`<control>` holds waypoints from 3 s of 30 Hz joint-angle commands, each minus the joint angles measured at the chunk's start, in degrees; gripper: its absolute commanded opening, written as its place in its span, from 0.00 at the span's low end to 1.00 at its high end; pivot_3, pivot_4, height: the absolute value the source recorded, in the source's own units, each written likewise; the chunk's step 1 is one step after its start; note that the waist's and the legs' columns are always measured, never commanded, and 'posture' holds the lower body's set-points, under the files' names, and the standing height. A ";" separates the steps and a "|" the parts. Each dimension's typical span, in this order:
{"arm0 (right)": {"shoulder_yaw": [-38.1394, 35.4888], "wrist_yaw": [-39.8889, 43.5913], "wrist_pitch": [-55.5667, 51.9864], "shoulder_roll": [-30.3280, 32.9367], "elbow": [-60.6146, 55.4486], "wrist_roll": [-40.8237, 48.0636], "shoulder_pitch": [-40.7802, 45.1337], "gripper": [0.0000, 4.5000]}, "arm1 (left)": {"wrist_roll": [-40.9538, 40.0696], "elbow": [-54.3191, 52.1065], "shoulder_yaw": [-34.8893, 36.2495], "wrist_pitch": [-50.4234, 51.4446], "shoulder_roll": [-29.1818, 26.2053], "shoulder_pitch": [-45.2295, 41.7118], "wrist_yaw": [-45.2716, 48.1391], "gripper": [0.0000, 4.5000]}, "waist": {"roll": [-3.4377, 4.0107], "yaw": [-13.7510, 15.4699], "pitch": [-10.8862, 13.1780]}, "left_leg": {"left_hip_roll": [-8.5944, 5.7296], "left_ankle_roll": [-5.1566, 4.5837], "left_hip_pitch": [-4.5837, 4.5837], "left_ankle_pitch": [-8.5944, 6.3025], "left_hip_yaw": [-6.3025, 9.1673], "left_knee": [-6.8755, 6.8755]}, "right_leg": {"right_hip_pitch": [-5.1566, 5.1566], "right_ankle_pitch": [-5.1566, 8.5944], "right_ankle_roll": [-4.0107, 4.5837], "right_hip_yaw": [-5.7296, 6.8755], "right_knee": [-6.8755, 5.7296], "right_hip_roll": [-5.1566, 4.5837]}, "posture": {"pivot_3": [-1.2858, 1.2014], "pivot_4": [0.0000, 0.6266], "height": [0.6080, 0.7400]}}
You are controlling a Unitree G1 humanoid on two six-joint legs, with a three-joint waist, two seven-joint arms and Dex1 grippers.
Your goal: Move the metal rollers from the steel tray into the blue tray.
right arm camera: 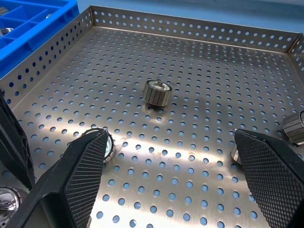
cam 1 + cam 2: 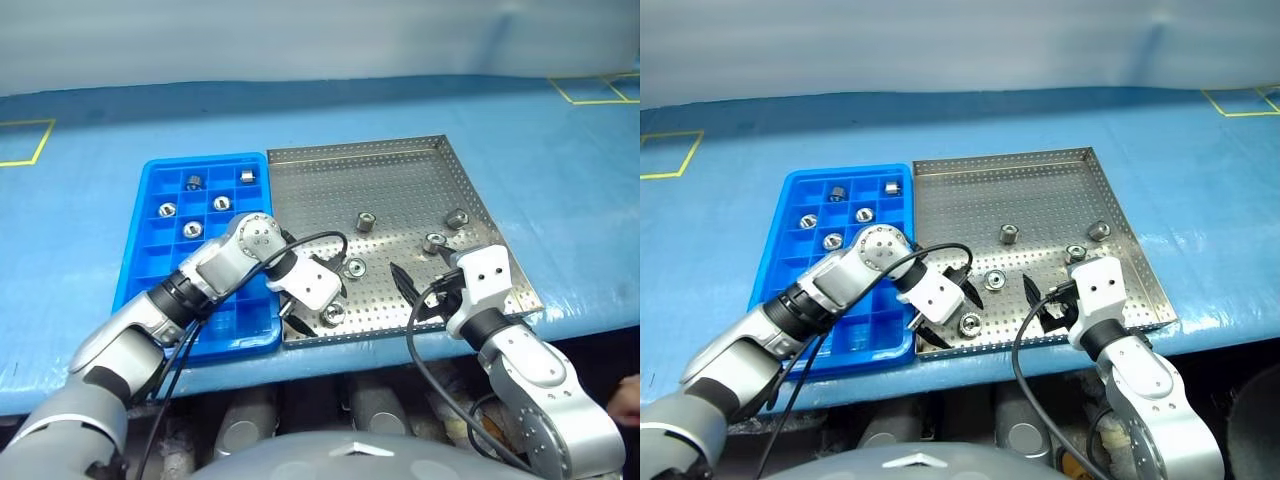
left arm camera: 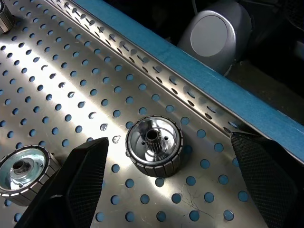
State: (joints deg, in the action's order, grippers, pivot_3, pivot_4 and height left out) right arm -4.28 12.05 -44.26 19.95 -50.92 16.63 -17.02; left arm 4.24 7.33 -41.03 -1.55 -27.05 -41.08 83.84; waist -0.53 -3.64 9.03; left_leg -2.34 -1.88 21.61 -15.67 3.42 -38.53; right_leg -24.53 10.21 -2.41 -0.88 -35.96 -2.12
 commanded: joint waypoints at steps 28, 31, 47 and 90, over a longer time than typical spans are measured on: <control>0.31 -2.12 1.60 -1.56 -2.95 -1.11 1.50 1.00 | -0.83 4.01 6.40 3.44 7.48 -4.88 0.17 0.38 | 0.00 -1.04 0.01 | 0.00 -0.33 0.09 -0.20 -0.31 -0.54 | 0.04 -0.15 -0.34 -0.25 -0.02 -0.03 | 0.45 0.24 1.00; 1.90 -2.00 1.09 -1.69 -2.95 -0.81 3.98 1.00 | -5.11 -1.53 12.62 9.79 7.40 -3.99 -3.58 0.38 | 0.00 -1.00 0.00 | 0.00 -0.36 0.13 -0.21 -0.30 -0.56 | 0.02 -0.17 -0.37 -0.24 -0.01 -0.06 | 0.47 0.24 1.00; 18.64 6.71 2.70 -1.05 12.77 -1.60 28.43 1.00 | -4.61 -24.15 38.87 31.48 -15.05 18.55 -25.47 0.38 | 0.03 2.08 0.06 | -0.02 -0.31 0.06 -0.21 -0.22 -0.42 | -0.03 -0.32 -0.58 -0.15 0.01 -0.12 | 0.56 0.24 1.00; 13.91 7.38 3.18 0.38 7.88 -3.83 21.26 1.00 | -15.35 -25.86 37.19 42.09 -10.63 13.00 -31.56 1.00 | -0.02 7.37 0.05 | -0.54 0.06 0.32 -0.16 0.85 -0.34 | -0.04 -0.10 -0.35 0.63 0.18 -0.53 | 0.53 0.24 1.00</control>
State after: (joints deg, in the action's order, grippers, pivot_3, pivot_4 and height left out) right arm 13.32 20.49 -39.56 19.29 -39.46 12.34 5.56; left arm -8.74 -17.75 -2.85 43.27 -38.16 -25.31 49.61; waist -0.55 3.73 9.09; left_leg -2.96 -1.85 21.98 -15.85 4.19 -38.91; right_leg -24.42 10.10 -2.77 -0.36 -35.83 -2.69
